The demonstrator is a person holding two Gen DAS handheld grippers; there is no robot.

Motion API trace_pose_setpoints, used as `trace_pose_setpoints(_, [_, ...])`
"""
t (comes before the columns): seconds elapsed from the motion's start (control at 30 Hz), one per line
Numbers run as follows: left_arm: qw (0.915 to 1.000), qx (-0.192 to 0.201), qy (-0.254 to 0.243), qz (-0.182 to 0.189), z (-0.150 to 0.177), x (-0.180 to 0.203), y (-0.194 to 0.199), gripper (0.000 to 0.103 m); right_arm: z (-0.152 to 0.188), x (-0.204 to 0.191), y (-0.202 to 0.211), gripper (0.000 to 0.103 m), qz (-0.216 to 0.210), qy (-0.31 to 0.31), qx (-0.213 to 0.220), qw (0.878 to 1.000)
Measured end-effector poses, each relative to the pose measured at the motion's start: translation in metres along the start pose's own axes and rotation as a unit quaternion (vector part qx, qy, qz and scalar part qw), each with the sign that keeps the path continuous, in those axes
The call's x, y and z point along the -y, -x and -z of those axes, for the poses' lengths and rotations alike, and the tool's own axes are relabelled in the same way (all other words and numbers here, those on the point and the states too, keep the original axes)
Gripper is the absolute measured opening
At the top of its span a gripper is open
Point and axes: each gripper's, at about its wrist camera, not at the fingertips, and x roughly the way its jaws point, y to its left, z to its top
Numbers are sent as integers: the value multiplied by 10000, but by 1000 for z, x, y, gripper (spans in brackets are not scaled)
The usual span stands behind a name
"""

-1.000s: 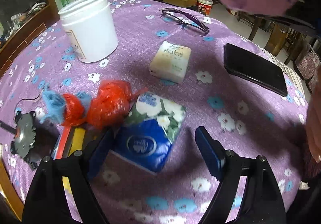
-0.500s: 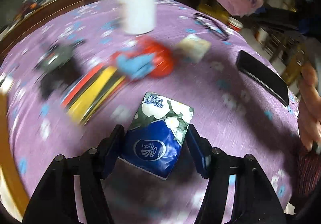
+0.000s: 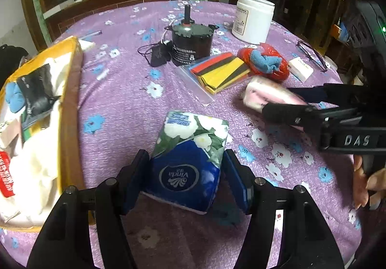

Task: Organize soft objects
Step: 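Lift the blue and pink tissue packs with both grippers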

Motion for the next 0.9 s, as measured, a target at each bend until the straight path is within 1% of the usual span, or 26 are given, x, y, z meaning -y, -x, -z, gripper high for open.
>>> trace_pose_setpoints(0.1, [9999, -22, -100, -35, -3, 8, -5, 70, 2, 0, -7, 65, 38, 79, -93, 9999])
trace_pose_setpoints(0.17, [9999, -11, -102, -36, -1, 9, -3, 71, 2, -5, -13, 65, 207, 238, -171, 9994])
trace_pose_setpoints(0.27, [10000, 21, -55, 16, 0, 7, -3, 72, 4, -10, -14, 65, 390, 399, -158, 9983])
trace_pose_setpoints(0.43, [9997, 56, 18, 230, 0, 4, -1, 83, 4, -12, -15, 66, 444, 508, -168, 9976])
trace_pose_setpoints(0.5, [9996, 64, 32, 271, 0, 4, -1, 83, 6, -17, -17, 67, 571, 671, -157, 9960])
trace_pose_setpoints(0.57, [9996, 48, 7, 271, 0, 6, -1, 85, 7, -18, -18, 68, 584, 690, -103, 9959])
trace_pose_setpoints(0.67, [9994, 25, -22, 335, 0, 7, -2, 91, 7, -16, -18, 68, 552, 675, -53, 9962])
trace_pose_setpoints(0.7, [9993, 24, -15, 375, 0, 7, -2, 94, 7, -16, -18, 68, 562, 681, -59, 9961])
trace_pose_setpoints(0.73, [9989, 21, -5, 465, 0, 6, -2, 99, 6, -16, -18, 67, 563, 662, -43, 9962])
trace_pose_setpoints(0.87, [9989, 9, 26, 473, 0, 6, -3, 100, 5, -16, -19, 67, 543, 656, -40, 9964])
trace_pose_setpoints(0.9, [9990, 39, 55, 452, 0, 4, -2, 94, 4, -16, -19, 67, 573, 653, -63, 9962])
